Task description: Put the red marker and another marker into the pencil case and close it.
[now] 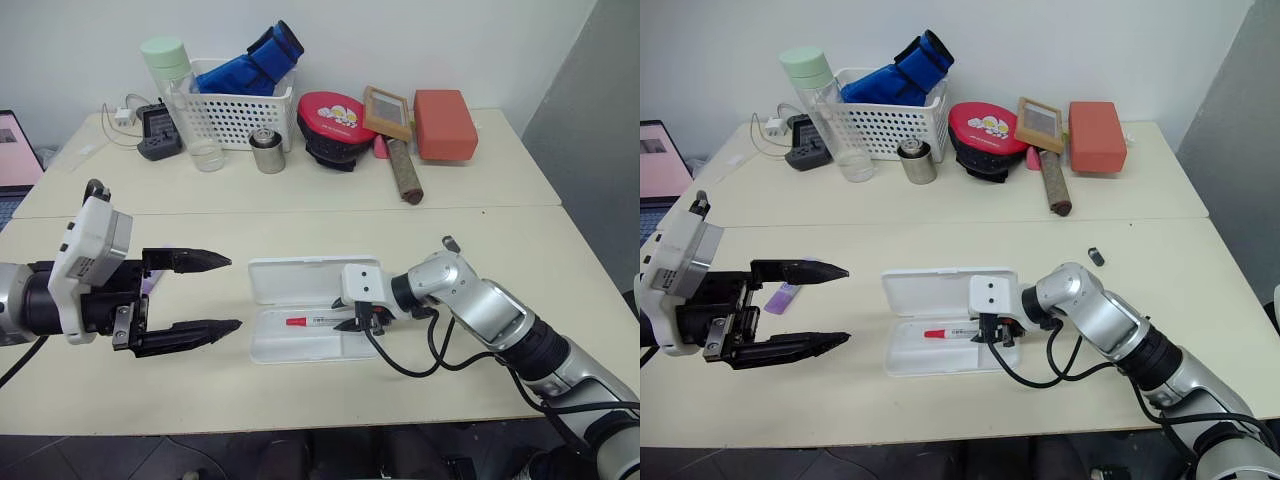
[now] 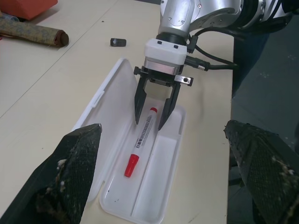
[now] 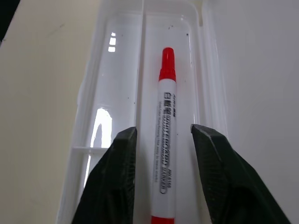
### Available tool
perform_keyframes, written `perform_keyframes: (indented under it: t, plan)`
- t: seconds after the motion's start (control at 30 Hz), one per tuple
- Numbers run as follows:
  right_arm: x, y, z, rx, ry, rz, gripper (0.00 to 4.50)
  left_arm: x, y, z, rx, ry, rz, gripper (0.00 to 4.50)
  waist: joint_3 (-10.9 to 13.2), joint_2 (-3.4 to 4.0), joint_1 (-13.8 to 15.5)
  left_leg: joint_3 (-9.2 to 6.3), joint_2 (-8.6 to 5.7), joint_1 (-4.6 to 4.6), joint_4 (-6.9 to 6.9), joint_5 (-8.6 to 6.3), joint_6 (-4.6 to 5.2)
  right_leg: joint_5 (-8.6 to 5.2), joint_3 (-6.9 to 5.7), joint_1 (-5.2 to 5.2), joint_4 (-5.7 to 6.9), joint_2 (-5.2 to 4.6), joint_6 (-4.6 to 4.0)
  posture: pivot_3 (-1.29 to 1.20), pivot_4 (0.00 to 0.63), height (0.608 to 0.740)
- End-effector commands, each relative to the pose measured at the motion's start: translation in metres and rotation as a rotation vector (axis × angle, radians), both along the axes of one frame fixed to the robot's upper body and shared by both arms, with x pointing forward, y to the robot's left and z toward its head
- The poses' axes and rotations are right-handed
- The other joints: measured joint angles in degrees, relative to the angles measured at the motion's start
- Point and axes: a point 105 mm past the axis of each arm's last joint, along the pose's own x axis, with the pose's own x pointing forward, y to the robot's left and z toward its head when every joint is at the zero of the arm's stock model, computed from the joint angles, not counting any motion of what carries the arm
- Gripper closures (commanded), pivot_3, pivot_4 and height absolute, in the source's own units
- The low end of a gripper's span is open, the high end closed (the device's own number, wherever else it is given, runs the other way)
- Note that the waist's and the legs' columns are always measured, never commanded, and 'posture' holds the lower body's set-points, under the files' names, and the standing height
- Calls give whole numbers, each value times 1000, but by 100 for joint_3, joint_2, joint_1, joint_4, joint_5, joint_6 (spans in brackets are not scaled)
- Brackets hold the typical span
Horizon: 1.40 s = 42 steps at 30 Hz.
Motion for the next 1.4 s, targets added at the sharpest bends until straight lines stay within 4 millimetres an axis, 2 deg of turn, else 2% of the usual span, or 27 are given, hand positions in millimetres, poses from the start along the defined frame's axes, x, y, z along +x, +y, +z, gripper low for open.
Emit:
perform_keyframes:
  t: [0.03,0.23,0.3,0.4,0.53,0.6,0.67,0.73,0.9,0.97,1.07,1.27,1.4]
  plan:
    - [-6,0,18,55,-18,18,1537,0,-4,4,-5,-32,-24,0,0,0,2,0,0,0,0,0,0,0,0,0,0,0,0,0,150,740]
    - [-18,-10,36,111,16,34,65,4,-5,2,-17,-27,-24,0,0,1,4,-1,0,-1,0,0,0,0,0,0,-1,0,0,0,150,740]
    - [-25,-14,46,159,46,43,65,6,-5,0,-20,-25,-14,0,1,1,6,0,0,-1,0,-1,0,0,0,1,-1,0,0,0,150,740]
    - [-40,-25,75,278,103,70,65,15,-1,-2,-41,-32,56,0,2,3,11,-1,0,-1,0,-1,0,0,0,1,-1,-1,0,0,150,740]
    - [-39,-37,113,411,83,45,65,40,18,-6,-42,-81,230,0,4,6,6,0,1,3,0,-1,1,0,1,3,0,-1,0,0,150,740]
    - [-38,-40,131,483,69,37,65,59,35,-8,-43,-106,372,0,4,6,5,1,2,7,-2,-1,1,1,1,4,2,0,-1,0,150,740]
    - [-33,-41,151,557,33,17,65,79,62,-16,-28,-117,553,0,5,8,-1,2,2,8,-3,-1,1,1,2,3,3,1,-1,0,150,740]
    - [-29,-41,162,595,11,-5,65,89,79,-24,-26,-103,650,0,5,8,-9,5,2,11,-3,-1,2,1,4,3,6,2,-1,0,150,740]
    - [-15,-32,165,620,-22,-65,65,107,135,-67,29,-15,926,0,4,8,3,7,0,7,-5,-1,2,1,8,-2,1,-1,-1,0,150,740]
    - [-13,-29,166,624,-25,-69,65,110,148,-78,38,12,986,0,4,7,3,5,0,5,-4,-1,1,2,6,-3,4,-1,-2,0,150,740]
    - [-12,-28,165,618,-33,-73,65,113,154,-86,30,36,1011,0,3,6,8,4,-1,2,-3,-1,1,2,6,-4,2,-2,-1,0,150,740]
    - [-11,-28,164,607,-45,-92,65,118,160,-119,72,145,1023,0,3,5,14,-1,-4,-4,-1,-1,0,2,3,-6,2,-7,-1,0,150,740]
    - [-11,-28,164,608,-49,-100,65,120,162,-130,86,186,1015,0,2,4,13,-3,-2,-4,-2,-1,0,2,1,-8,3,-6,-2,0,150,740]
